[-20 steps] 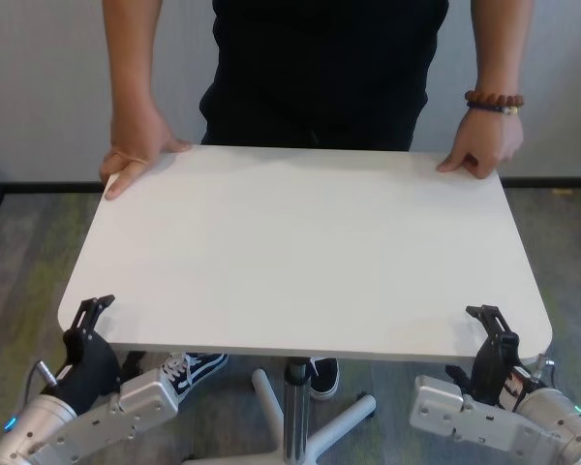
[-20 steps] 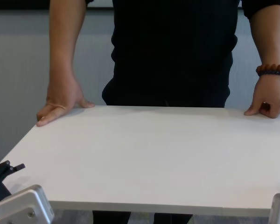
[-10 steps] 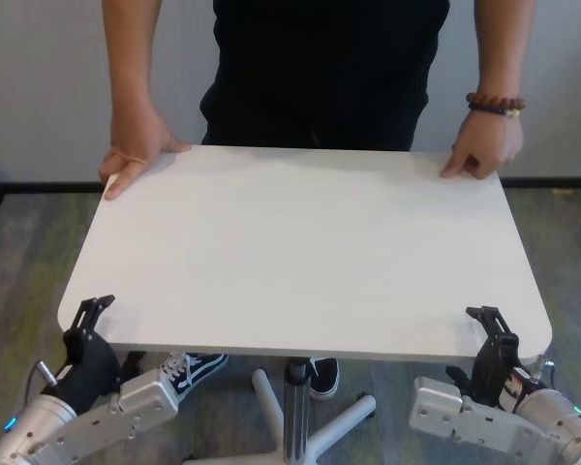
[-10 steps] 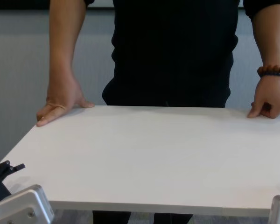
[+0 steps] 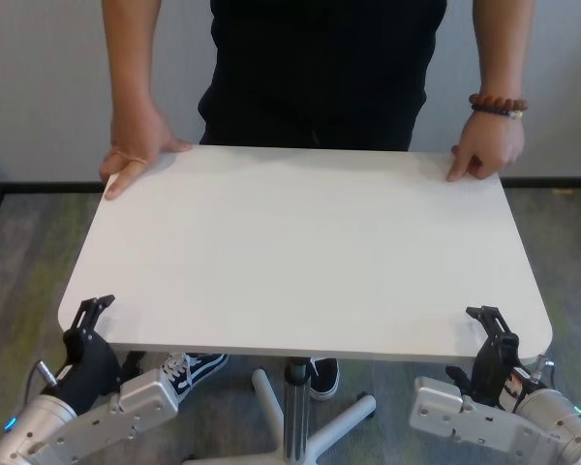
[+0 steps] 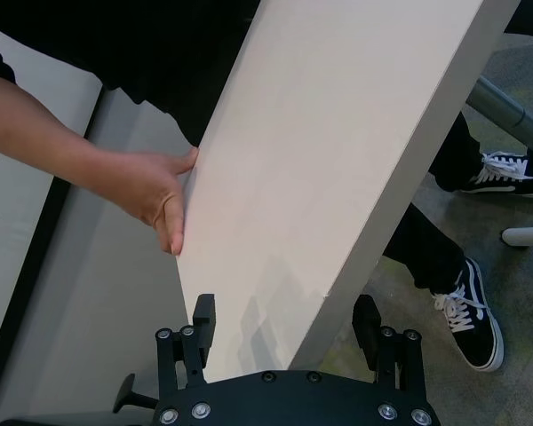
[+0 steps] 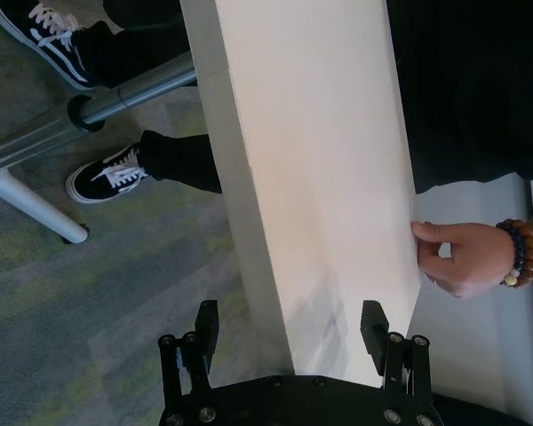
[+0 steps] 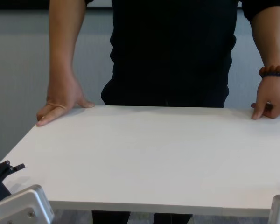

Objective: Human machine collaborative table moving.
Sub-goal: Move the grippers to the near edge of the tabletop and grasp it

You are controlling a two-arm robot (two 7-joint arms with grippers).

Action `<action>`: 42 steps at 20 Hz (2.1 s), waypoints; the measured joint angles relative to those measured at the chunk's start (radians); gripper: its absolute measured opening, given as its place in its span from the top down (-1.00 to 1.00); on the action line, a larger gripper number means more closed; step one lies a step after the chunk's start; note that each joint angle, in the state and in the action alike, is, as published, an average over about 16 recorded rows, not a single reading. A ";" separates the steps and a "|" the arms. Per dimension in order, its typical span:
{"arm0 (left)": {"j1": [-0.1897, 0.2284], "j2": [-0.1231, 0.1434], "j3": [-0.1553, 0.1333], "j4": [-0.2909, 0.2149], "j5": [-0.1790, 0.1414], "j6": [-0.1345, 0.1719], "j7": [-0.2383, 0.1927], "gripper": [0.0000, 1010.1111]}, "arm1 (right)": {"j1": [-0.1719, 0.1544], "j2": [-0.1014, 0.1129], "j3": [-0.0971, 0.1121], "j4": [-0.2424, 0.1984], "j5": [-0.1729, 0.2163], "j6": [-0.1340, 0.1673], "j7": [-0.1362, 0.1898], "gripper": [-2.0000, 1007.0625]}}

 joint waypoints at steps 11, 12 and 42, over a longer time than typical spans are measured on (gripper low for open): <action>0.000 0.000 0.000 0.000 0.000 0.000 0.000 -0.98 | 0.000 0.001 -0.001 0.000 0.002 0.000 0.000 -1.00; 0.000 0.000 0.000 0.000 0.000 0.000 0.000 -0.98 | 0.000 0.001 -0.001 0.000 0.002 0.000 0.000 -1.00; 0.000 0.000 0.000 0.000 0.000 0.000 0.000 -0.98 | -0.015 -0.023 0.012 0.007 -0.109 -0.007 -0.036 -1.00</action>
